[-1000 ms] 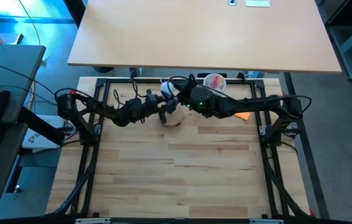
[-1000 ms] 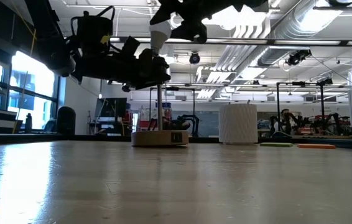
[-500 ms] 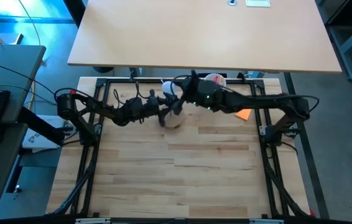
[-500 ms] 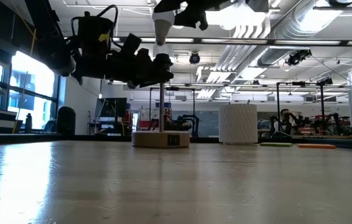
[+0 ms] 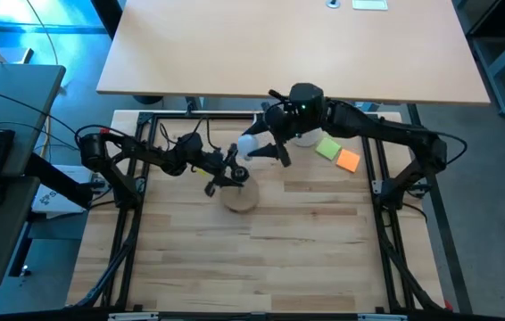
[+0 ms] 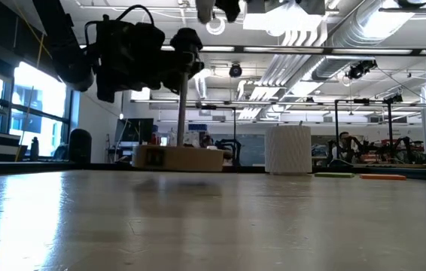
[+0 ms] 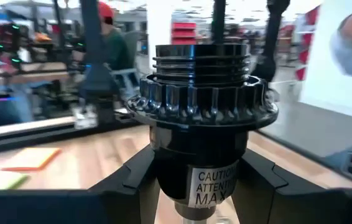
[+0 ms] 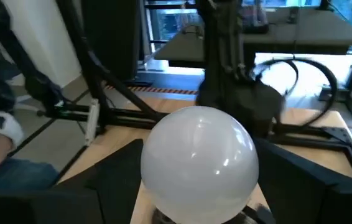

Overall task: Screw lightbulb
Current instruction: Insert the light bulb into the lamp

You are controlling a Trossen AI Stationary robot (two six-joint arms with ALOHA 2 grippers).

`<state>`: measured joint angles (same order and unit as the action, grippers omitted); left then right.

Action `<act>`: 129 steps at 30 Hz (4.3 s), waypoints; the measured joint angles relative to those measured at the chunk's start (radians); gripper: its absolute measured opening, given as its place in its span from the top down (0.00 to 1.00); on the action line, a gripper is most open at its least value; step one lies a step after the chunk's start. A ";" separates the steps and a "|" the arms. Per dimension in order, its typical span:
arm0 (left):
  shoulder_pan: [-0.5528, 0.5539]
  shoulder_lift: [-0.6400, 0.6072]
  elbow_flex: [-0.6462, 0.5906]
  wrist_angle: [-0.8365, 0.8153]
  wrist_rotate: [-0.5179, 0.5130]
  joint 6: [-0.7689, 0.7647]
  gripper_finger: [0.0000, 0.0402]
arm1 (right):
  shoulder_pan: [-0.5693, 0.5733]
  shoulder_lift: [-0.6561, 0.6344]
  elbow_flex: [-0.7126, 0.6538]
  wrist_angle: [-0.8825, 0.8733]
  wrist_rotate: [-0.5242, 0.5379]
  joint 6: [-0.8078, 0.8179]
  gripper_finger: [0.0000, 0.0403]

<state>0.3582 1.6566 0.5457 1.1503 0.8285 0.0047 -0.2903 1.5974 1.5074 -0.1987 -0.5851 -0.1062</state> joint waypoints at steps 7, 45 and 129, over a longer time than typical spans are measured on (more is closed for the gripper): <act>0.010 0.000 0.000 -0.005 0.005 0.006 0.64 | 0.025 0.038 -0.116 0.268 -0.045 0.049 0.30; 0.009 0.000 0.031 -0.006 0.059 -0.051 0.64 | 0.033 0.118 -0.121 0.300 -0.175 0.019 0.30; -0.083 -0.095 -0.072 0.065 -0.169 0.081 0.64 | 0.173 0.066 -0.127 0.327 0.253 0.018 0.31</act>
<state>0.2749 1.5620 0.4740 1.2157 0.6594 0.0858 -0.1172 1.6630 1.3804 0.1284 -0.3325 -0.0884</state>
